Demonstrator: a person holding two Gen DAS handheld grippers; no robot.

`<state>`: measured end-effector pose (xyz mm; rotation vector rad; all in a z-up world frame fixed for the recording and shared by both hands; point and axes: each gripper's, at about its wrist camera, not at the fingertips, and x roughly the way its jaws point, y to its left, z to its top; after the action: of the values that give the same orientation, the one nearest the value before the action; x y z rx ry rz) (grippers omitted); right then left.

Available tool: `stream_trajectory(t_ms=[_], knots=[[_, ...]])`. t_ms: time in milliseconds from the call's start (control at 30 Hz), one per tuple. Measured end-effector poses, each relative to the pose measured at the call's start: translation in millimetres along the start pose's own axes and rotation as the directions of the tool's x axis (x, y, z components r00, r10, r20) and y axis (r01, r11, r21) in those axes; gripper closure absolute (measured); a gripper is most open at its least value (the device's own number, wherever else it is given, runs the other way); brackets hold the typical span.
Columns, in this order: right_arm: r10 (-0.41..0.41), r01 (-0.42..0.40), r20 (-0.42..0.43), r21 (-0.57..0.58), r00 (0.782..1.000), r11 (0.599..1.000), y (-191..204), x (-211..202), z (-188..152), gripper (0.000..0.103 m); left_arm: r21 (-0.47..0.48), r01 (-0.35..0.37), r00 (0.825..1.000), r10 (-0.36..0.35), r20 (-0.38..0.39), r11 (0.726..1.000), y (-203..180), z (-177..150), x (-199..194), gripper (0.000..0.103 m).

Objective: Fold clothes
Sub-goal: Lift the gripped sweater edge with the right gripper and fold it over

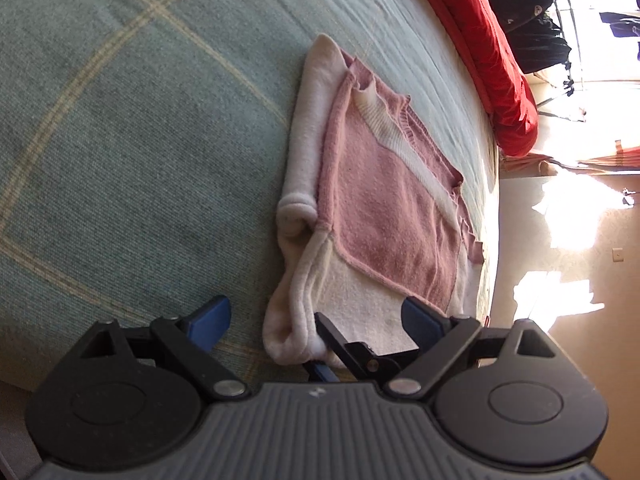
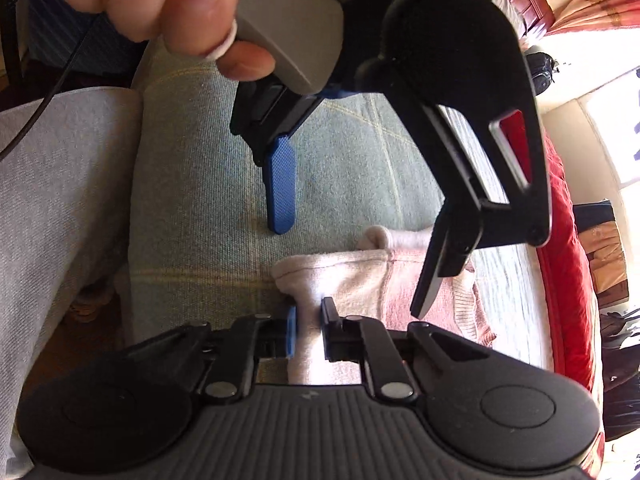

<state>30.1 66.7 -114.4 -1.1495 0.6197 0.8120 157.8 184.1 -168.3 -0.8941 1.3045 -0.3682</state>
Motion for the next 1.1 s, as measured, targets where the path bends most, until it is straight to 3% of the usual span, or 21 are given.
stream_trajectory(t_ms=[167, 433, 533, 600, 833, 900, 1100], knots=[[-0.006, 0.004, 0.025, 0.071, 1.000, 0.997, -16.6, -19.2, -0.1, 0.091, -0.066, 0.103, 0.994, -0.104, -0.014, 0.992, -2.8, 1.4, 9.8, 0.011], [0.002, -0.007, 0.033, 0.149, 0.999, 0.989, -25.1, -31.5, -9.2, 0.090, -0.139, 0.219, 0.976, -0.217, 0.032, 0.966, -4.3, 9.9, 24.4, 0.011], [-0.011, 0.008, 0.023, 0.155, 1.000, 0.988, -23.3, -29.1, -20.0, 0.078, -0.123, 0.233, 0.972, -0.230, 0.042, 0.965, -9.9, 13.2, 22.7, 0.011], [-0.048, 0.046, 0.009, 0.135, 0.999, 0.990, -14.8, -25.0, -21.7, 0.064, -0.110, 0.234, 0.972, -0.231, 0.039, 0.966, -13.9, 14.7, 21.6, 0.011], [-0.151, 0.154, -0.039, 0.117, 0.988, 0.981, 1.6, -3.7, -24.2, 0.066, -0.068, 0.213, 0.977, -0.212, 0.014, 0.975, -21.7, 17.1, 14.9, 0.011], [-0.161, 0.166, -0.043, 0.138, 0.986, 0.977, -0.5, -3.7, -26.5, 0.082, -0.052, 0.196, 0.981, -0.196, 0.004, 0.979, -22.9, 17.9, 12.4, 0.011], [-0.144, 0.149, -0.044, 0.177, 0.989, 0.973, -3.7, -10.2, -33.3, 0.090, -0.015, 0.146, 0.989, -0.146, -0.006, 0.989, -21.0, 18.4, -1.0, 0.011]])
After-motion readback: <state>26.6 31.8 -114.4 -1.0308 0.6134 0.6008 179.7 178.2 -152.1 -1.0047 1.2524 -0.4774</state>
